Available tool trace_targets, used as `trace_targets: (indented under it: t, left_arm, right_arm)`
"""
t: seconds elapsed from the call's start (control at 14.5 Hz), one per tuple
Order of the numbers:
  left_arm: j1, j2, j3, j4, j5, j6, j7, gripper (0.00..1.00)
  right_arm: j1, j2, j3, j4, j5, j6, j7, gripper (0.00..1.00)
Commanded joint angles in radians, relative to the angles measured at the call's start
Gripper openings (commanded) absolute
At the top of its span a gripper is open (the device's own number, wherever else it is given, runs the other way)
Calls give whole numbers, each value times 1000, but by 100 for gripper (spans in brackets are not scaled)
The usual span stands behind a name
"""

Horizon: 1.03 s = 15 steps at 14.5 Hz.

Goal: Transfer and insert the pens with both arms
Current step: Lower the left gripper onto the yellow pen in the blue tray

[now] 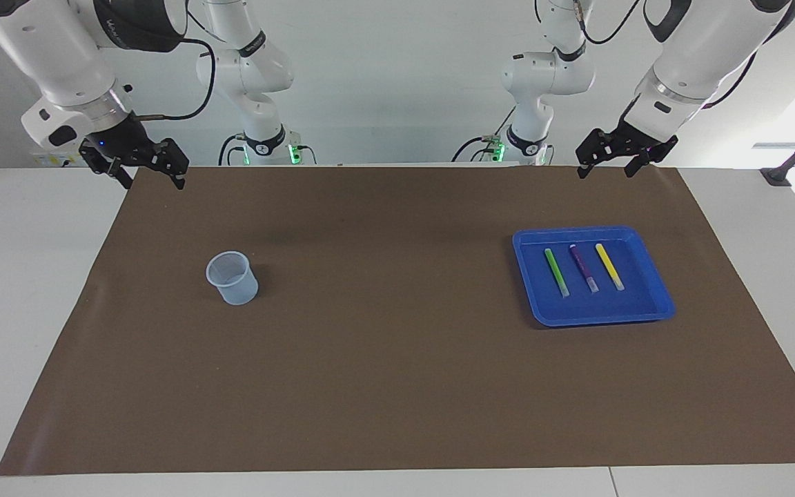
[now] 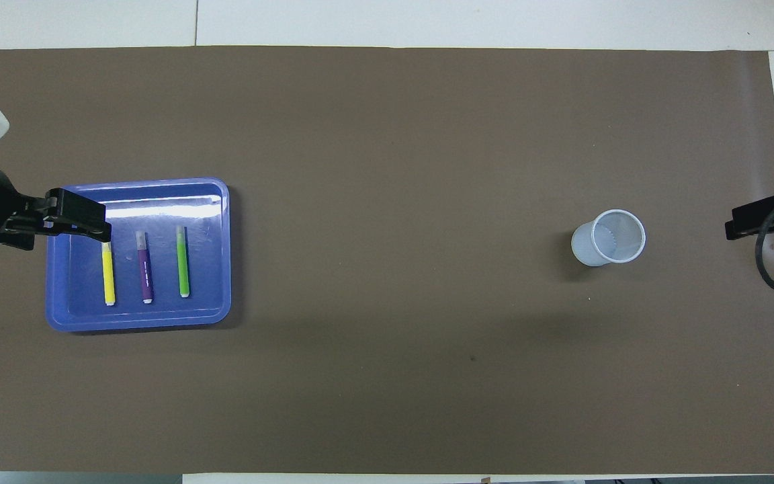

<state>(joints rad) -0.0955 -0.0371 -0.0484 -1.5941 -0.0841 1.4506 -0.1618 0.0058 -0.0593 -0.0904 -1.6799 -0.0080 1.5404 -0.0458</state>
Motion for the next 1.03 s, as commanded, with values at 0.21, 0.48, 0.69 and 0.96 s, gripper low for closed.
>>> trace_targets:
  t: [0.21,0.48,0.69,0.96]
  left_arm:
    - [141,-76,1,-268,-5,160,178,100]
    - [252,-78,2,-507,-2,382,329,100]
    - [303,-58,1,-670,-2,580,375,100]
    - [315,-4,1,-691,-2,671,343,99]
  right_arm:
    - [-6,-19,3,-21,17,10,15,100]
    - [-7,-19,3,-21,17,10,15,100]
    - [-7,-19,3,-21,17,10,14,100]
    - [-6,-19,3,-21,17,10,15,100]
